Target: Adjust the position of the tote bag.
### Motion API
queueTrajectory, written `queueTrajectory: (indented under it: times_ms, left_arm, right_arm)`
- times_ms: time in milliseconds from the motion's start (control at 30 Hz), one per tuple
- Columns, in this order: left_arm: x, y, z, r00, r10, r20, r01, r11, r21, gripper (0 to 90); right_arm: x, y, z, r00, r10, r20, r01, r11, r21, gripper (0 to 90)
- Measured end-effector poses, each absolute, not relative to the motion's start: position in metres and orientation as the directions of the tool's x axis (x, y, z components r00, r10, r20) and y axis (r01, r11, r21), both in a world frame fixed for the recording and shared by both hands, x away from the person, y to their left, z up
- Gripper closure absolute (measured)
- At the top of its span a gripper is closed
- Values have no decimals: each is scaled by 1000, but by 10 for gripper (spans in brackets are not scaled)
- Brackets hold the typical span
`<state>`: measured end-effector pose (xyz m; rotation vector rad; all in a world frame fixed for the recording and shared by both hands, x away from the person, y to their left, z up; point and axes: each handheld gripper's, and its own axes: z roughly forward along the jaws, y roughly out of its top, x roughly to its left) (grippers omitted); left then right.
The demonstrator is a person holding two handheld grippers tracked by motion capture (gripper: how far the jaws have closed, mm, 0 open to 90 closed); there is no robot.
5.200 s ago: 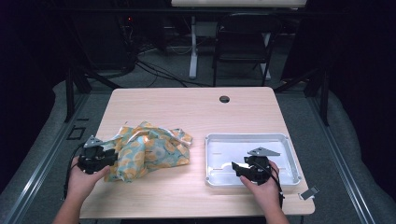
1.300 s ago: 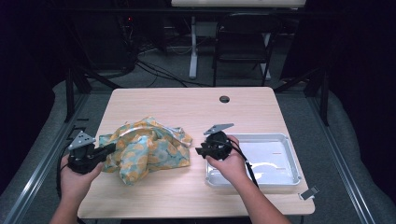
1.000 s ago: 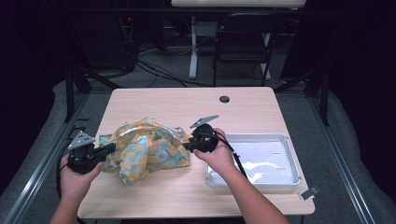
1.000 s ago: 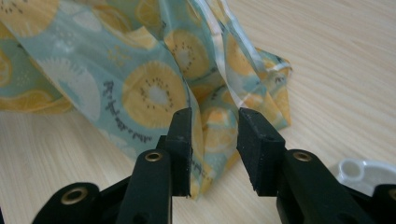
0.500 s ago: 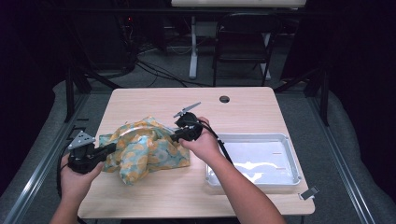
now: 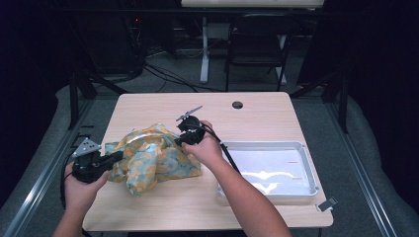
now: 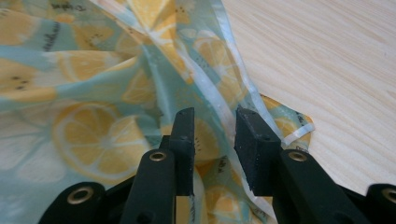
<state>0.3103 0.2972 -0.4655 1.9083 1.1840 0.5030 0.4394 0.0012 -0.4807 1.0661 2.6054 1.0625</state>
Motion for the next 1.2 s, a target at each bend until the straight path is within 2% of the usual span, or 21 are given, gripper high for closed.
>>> queueTrajectory:
  times_ms: [100, 300, 433, 633, 800, 1200]
  left_arm:
    - [310, 297, -465, 481, 873, -80, 549, -228, 804, 900]
    - [310, 297, -465, 481, 873, -79, 546, -228, 807, 900]
    - [310, 297, -465, 480, 873, -79, 545, -226, 807, 900]
    - [310, 298, -464, 482, 873, -78, 542, -227, 809, 900]
    - [309, 298, -462, 490, 865, -110, 539, -201, 818, 900]
    - [304, 295, -455, 537, 836, -114, 530, -229, 817, 900]
  right_arm:
    - [443, 3, -484, -730, 669, 137, 573, 491, 657, 712]
    - [444, 6, -486, -714, 683, 153, 590, 469, 657, 848]
    - [443, 6, -485, -716, 683, 145, 586, 474, 657, 899]
    - [440, 5, -480, -721, 675, 157, 582, 468, 665, 900]
    - [435, 2, -472, -727, 665, 170, 574, 453, 682, 900]
    - [411, -13, -443, -772, 622, 132, 502, 469, 727, 900]
